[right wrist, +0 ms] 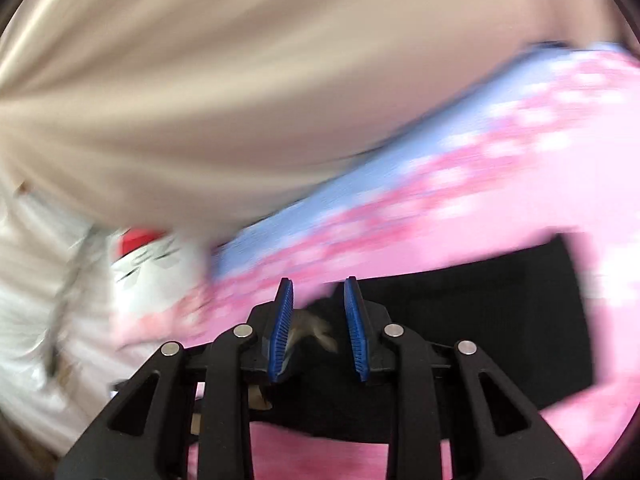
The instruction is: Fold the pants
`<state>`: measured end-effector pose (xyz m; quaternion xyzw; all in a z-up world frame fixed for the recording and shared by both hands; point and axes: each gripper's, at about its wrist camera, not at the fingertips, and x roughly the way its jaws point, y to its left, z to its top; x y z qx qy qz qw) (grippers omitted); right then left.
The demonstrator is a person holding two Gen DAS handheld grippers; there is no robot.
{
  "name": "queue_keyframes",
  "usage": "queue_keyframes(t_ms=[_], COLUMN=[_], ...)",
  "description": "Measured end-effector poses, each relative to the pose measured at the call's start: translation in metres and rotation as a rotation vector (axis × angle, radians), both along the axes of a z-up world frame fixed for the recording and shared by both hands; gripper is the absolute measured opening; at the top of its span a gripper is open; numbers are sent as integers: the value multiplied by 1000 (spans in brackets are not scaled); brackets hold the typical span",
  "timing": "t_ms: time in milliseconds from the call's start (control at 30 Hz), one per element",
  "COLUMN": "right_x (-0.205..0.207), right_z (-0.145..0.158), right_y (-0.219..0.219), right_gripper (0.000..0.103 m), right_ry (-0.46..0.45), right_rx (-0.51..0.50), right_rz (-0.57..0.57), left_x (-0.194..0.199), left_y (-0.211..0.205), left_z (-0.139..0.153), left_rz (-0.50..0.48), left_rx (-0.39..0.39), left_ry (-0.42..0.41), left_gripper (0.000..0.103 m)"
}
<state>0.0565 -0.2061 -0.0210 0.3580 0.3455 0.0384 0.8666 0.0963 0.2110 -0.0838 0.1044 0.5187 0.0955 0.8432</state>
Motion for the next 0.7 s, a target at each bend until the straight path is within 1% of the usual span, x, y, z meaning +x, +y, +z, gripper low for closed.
queue_keyframes(t_ms=[67, 100, 167, 200, 233, 267, 300, 333, 367, 400, 433, 467, 500, 533, 567, 633, 667, 700], right_x=[-27, -33, -38, -35, -31, -22, -19, -16, -14, -14, -15, -14, -10, 0, 8, 29, 37, 44], right_z=[-17, -23, -35, -37, -38, -35, -31, -35, -37, -39, -42, -44, -47, -55, -65, -84, -94, -101], right_y=[-38, -49, -67, -71, -71, -60, -47, -30, -14, 1, 21, 31, 40, 46, 46, 48, 53, 62], right_gripper=[26, 26, 26, 26, 27, 29, 38, 43, 61, 65, 65, 65, 65, 65, 68, 67, 70, 70], right_ry=[27, 36, 52, 62, 85, 104, 101, 107, 119, 129, 122, 110, 114, 146, 184, 260, 280, 295], right_rx=[-21, -18, -17, -25, -61, -139, -178, -195, -203, -233, -338, -421, -493, -522, -453, -200, -93, -71], right_rz=[-72, -81, -96, -79, -45, 23, 96, 209, 287, 347, 384, 393, 400, 423, 467, 575, 597, 602], left_x=[6, 10, 11, 11, 8, 5, 1, -1, -3, -4, -3, -3, -5, -7, -8, -16, -20, -25], left_y=[-36, -61, -90, -101, -112, -119, -127, -130, -129, -125, -120, -113, -103, -93, -84, -62, -53, -43], left_z=[0, -3, -6, -4, -2, 1, 7, 10, 14, 15, 15, 15, 13, 10, 7, 0, -4, -10], left_rz=[-63, -98, -126, -137, -143, -145, -141, -136, -121, -106, -87, -69, -37, -5, 18, 68, 87, 108], left_rx=[15, 21, -4, -16, -15, -3, 18, 25, 39, 49, 58, 65, 75, 80, 78, 62, 60, 57], left_ry=[-9, 6, 38, 44, 41, 31, 12, 3, -6, -9, -10, -5, 8, 20, 30, 55, 64, 76], left_gripper=[98, 98, 98, 98, 98, 98, 98, 98, 98, 98, 98, 98, 98, 98, 98, 98, 98, 98])
